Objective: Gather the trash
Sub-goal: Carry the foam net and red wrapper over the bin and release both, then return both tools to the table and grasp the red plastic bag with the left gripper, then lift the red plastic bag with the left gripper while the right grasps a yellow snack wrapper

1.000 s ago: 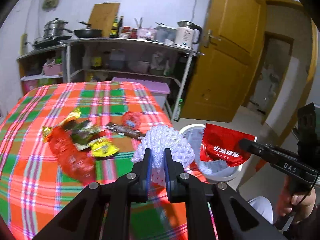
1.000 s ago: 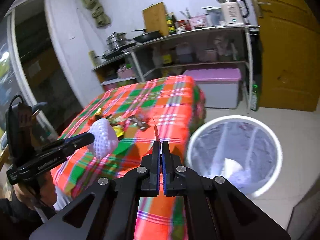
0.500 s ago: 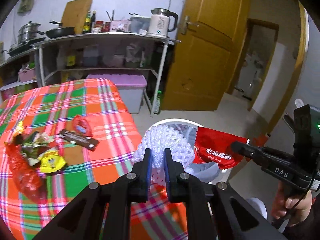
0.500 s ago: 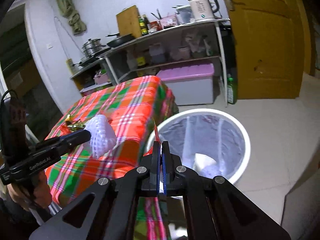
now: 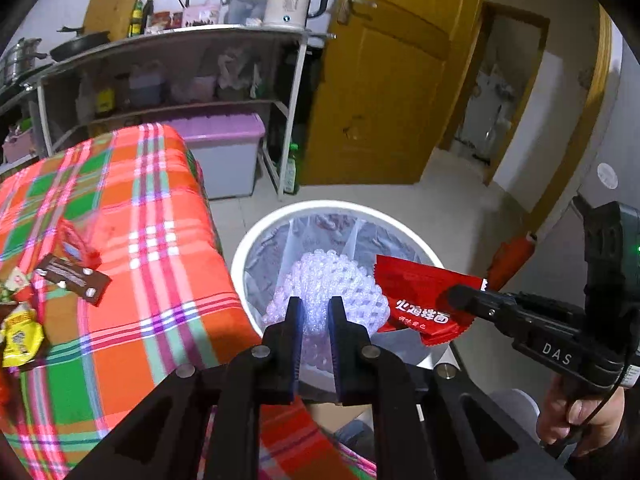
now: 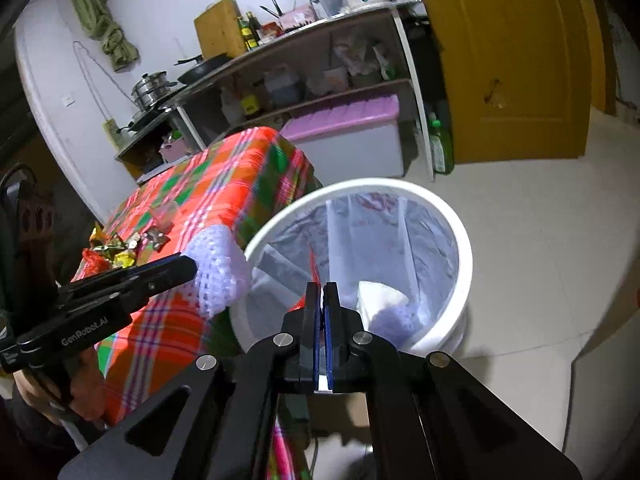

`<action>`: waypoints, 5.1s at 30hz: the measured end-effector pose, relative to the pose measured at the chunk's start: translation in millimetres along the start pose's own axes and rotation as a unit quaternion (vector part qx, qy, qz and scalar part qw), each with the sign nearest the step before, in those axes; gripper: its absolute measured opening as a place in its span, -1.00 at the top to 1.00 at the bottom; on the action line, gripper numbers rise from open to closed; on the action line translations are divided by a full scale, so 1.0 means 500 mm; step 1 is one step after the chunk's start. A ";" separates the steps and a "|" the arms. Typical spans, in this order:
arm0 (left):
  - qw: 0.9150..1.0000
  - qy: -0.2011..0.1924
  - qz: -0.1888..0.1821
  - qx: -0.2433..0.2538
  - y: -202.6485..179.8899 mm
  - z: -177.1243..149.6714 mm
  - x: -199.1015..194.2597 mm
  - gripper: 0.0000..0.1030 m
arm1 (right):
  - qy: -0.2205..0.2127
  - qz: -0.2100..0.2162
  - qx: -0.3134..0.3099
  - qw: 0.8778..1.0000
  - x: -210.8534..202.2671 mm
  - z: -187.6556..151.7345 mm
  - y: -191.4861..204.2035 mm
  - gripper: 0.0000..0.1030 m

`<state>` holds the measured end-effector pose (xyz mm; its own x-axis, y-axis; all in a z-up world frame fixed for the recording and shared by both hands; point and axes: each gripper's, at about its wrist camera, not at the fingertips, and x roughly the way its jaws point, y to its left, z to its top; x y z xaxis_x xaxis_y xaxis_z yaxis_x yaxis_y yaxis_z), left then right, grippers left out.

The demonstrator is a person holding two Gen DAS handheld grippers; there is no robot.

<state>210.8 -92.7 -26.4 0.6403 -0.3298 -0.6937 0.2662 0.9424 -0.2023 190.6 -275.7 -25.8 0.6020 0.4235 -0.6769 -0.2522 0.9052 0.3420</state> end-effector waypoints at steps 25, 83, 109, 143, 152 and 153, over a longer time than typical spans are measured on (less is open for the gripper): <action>1.000 -0.022 0.000 -0.018 0.009 -0.008 -0.047 0.36 | -0.035 0.005 -0.023 0.999 -0.055 0.002 0.045 0.46; 0.937 -0.092 0.214 -0.262 0.426 -0.120 -0.246 -0.13 | 0.018 0.106 -0.150 0.983 0.056 -0.009 0.364 0.09; 0.943 -0.085 0.198 -0.255 0.453 -0.205 -0.294 0.03 | 0.061 0.120 -0.185 0.974 0.207 0.016 0.518 0.08; 0.954 -0.084 0.176 -0.227 0.444 -0.213 -0.303 0.03 | 0.099 0.090 -0.162 0.978 0.271 0.009 0.523 0.45; 0.965 -0.085 0.162 -0.189 0.360 -0.201 -0.311 0.03 | 0.065 0.091 -0.141 0.984 0.164 0.001 0.457 0.45; 0.966 -0.086 0.160 -0.184 0.348 -0.199 -0.313 0.03 | 0.060 0.090 -0.139 0.984 0.150 -0.001 0.451 0.45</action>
<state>85.2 128.3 -21.6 0.7667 0.0068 -0.6420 -0.2186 0.9430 -0.2509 178.5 -40.0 0.2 0.4379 0.5644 -0.6998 -0.5553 0.7820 0.2832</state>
